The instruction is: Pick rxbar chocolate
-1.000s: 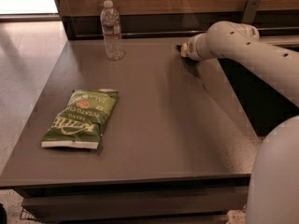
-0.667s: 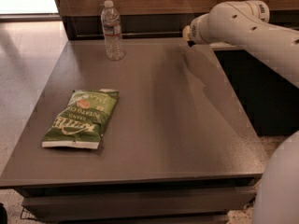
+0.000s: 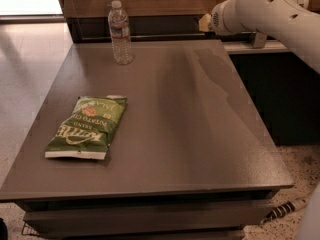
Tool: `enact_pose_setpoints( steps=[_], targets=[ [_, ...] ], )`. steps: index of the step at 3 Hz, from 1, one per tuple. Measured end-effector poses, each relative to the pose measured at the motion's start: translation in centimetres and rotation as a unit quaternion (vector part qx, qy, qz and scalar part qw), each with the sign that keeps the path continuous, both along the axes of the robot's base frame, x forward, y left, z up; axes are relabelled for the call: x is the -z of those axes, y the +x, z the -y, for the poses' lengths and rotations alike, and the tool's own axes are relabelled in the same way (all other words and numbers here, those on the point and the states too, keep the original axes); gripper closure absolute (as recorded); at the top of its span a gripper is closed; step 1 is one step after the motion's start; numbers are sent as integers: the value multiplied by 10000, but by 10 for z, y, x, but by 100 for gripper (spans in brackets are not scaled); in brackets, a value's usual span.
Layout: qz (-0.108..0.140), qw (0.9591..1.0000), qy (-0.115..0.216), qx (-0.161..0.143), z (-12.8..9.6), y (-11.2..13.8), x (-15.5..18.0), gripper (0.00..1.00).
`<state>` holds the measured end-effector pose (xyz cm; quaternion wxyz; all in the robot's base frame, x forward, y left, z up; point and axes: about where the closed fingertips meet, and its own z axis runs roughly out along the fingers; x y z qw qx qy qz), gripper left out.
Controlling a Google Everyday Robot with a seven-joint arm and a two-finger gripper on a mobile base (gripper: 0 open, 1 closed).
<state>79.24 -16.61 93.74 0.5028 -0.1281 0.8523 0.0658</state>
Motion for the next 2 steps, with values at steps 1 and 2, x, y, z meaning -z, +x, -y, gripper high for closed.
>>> enact_pose_setpoints(
  steps=[1, 2],
  targets=[
    [-60, 9978, 294, -596, -14, -12, -18, 100],
    [-19, 9923, 120, -1232, -36, -30, -34, 100]
  ],
)
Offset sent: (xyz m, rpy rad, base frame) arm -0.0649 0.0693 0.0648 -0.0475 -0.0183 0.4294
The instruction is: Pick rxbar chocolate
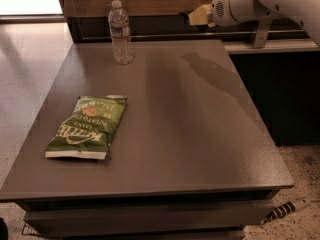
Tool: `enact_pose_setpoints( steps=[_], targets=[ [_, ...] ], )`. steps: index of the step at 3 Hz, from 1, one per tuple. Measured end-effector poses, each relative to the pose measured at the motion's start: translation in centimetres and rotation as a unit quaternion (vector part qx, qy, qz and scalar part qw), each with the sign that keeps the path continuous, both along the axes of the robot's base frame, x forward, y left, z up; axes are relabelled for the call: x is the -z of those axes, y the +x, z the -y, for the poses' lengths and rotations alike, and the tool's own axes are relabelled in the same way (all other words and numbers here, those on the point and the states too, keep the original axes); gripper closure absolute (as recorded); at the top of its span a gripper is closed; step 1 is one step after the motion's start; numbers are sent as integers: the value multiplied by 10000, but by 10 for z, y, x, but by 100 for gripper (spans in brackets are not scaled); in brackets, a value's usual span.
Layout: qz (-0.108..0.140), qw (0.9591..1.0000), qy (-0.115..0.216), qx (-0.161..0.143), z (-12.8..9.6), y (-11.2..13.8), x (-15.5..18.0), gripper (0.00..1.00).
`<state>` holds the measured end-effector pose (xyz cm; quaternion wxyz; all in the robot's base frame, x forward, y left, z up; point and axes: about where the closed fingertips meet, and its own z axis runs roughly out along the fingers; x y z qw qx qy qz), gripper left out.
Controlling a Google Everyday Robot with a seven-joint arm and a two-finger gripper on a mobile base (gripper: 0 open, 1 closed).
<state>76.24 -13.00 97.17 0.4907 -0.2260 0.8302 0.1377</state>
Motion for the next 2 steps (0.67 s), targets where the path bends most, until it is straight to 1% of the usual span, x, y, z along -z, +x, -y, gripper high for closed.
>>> enact_pose_setpoints(
  steps=[1, 2],
  targets=[
    [100, 9987, -179, -473, -20, -20, -14, 100],
    [214, 9962, -277, -802, -34, -39, -24, 100]
  ],
)
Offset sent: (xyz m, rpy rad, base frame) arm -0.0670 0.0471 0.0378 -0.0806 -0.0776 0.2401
